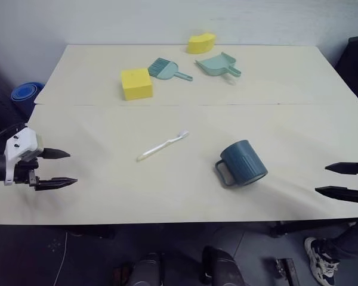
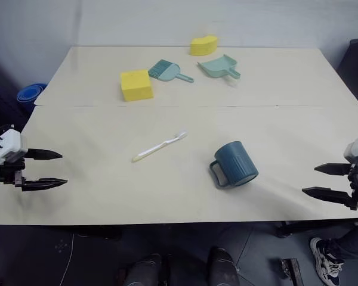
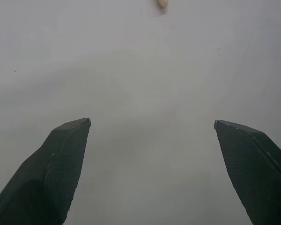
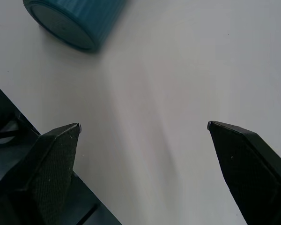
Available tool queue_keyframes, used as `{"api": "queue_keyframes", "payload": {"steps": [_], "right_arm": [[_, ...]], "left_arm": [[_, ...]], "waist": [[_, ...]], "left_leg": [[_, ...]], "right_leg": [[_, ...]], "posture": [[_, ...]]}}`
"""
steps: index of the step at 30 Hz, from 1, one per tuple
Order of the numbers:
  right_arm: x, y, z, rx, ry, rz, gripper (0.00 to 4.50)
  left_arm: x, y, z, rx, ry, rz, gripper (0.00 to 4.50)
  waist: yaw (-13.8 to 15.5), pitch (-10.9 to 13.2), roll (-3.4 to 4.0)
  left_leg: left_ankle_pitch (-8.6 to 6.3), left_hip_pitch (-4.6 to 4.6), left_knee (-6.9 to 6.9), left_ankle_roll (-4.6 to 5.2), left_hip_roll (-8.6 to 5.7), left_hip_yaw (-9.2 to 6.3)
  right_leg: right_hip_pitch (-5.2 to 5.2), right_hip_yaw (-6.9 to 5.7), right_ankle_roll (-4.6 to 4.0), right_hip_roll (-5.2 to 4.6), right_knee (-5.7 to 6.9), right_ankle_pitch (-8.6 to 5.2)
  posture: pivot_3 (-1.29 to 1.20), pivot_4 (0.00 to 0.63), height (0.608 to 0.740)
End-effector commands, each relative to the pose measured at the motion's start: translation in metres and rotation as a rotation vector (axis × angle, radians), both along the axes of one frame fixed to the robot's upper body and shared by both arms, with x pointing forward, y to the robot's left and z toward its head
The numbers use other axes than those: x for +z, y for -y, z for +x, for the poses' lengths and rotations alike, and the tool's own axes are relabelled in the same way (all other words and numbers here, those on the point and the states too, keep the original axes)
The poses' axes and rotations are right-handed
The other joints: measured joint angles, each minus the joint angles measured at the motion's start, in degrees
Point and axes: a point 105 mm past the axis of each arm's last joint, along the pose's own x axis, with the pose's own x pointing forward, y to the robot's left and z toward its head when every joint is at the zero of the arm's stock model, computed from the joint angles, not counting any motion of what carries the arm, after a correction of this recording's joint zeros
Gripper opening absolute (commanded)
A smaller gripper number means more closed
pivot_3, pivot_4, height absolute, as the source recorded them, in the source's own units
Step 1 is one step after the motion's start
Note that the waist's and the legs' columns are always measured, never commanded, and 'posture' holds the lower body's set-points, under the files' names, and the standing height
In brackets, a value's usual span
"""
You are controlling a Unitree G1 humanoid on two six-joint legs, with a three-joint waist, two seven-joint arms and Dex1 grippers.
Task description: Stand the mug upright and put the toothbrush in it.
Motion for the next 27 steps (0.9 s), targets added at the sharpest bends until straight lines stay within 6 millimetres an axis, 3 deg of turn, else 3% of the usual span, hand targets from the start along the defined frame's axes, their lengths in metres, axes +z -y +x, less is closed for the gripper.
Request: {"api": "queue_keyframes", "payload": {"steps": [1, 12, 24, 27], "right_arm": [[0.006, -0.002, 0.003, 0.015, 0.039, -0.001, 4.50], [-0.001, -0.002, 0.004, 0.004, 0.058, 0.005, 4.50], [0.006, 0.003, 0.008, -0.043, 0.116, -0.011, 4.50], [0.010, 0.003, 0.011, -0.080, 0.153, -0.009, 4.50]], "left_arm": [[0.012, 0.000, 0.002, -0.014, 0.048, -0.016, 4.49], [0.000, 0.002, 0.004, -0.015, 0.046, -0.027, 4.49], [0.010, 0.014, 0.023, -0.005, 0.111, -0.103, 4.49], [0.016, 0.027, 0.026, -0.047, 0.101, -0.147, 4.49]], "waist": [[-0.07, 0.00, 0.00], [-0.67, 0.00, 0.00], [-0.66, 0.00, 0.00], [-0.62, 0.00, 0.00]], "left_leg": [[0.00, 0.00, 0.00, 0.00, 0.00, 0.00], [0.00, 0.02, 0.00, 0.00, 0.00, 0.00], [0.00, 0.06, 0.00, 0.00, 0.01, 0.01], [0.00, 0.05, 0.02, 0.00, 0.00, 0.01]], "right_leg": [[0.00, 0.00, 0.00, 0.00, 0.00, 0.00], [0.00, 0.00, 0.00, 0.00, 0.04, 0.00], [0.01, 0.00, 0.00, 0.01, 0.09, 0.00], [0.02, 0.00, 0.00, 0.00, 0.08, 0.00]], "posture": [[0.00, 0.150, 0.740], [0.00, 0.150, 0.740], [0.00, 0.150, 0.740], [0.00, 0.150, 0.740]]}}
